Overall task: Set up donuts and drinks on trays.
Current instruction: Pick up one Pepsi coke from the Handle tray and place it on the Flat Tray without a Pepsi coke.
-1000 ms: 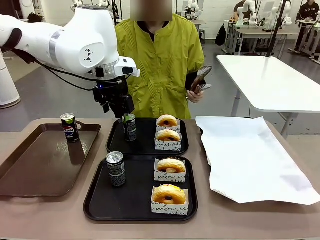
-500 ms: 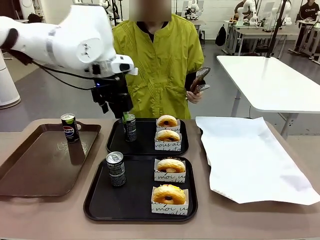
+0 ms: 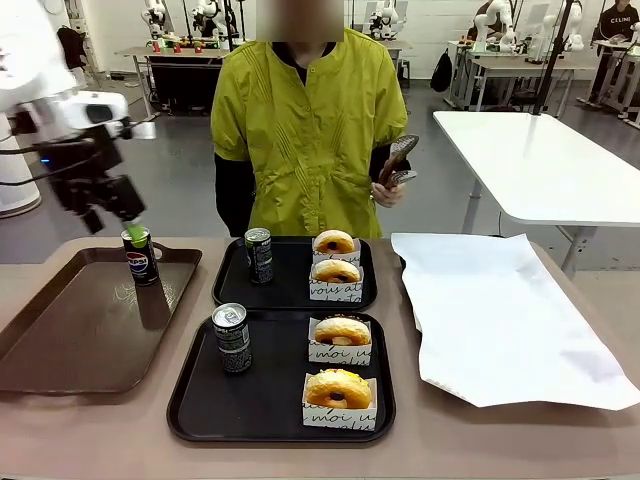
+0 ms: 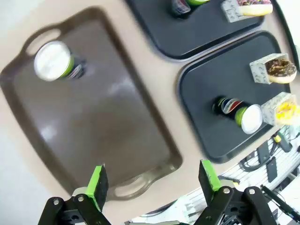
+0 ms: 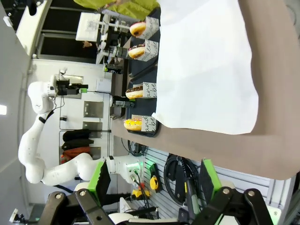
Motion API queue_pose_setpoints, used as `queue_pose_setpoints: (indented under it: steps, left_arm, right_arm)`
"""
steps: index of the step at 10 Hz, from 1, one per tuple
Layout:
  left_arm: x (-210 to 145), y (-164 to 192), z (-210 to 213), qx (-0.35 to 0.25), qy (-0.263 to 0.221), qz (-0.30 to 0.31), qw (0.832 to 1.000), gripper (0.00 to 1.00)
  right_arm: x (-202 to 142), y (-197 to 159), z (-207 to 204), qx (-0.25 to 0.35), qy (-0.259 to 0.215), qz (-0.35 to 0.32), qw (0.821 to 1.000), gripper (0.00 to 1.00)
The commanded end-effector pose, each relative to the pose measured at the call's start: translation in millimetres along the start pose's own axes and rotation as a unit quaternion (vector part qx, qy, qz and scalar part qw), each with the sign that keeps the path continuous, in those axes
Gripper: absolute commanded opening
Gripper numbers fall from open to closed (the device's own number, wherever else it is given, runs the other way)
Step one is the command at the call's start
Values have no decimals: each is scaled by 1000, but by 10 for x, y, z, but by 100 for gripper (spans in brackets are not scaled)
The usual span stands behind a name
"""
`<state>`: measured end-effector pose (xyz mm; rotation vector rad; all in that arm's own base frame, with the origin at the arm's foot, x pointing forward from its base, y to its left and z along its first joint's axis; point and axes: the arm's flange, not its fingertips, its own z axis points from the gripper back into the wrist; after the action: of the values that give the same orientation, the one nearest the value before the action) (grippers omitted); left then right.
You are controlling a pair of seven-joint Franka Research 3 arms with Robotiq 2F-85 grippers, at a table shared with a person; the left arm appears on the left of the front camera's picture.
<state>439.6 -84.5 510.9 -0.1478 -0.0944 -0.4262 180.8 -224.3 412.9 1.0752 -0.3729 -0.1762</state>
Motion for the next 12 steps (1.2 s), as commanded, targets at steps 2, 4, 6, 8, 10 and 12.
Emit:
queue_pose_setpoints:
  steps: [2, 4, 6, 8, 10, 12]
  left_arm:
    - [-279, 275, -53, 18, 0, 64, 998, 100]
    - [-233, 512, 1, -80, -33, 93, 992, 100]
    - [-337, 878, 50, -278, -110, 83, 950, 100]
    - [-623, 1248, -36, -399, -168, 92, 897, 100]
    - [-744, 1746, -152, -476, -187, 105, 853, 100]
    - [-966, 2078, -377, -527, -200, 132, 815, 100]
  right_arm:
    - [-5, -1, -18, 11, -5, 7, 1000, 100]
    - [-5, -1, -18, 11, -5, 7, 1000, 100]
    - [-5, -1, -18, 11, -5, 7, 1000, 100]
    - [-5, -1, -18, 11, -5, 7, 1000, 100]
    - [-5, -1, -18, 11, -5, 7, 1000, 100]
    - [-5, -1, -18, 11, -5, 7, 1000, 100]
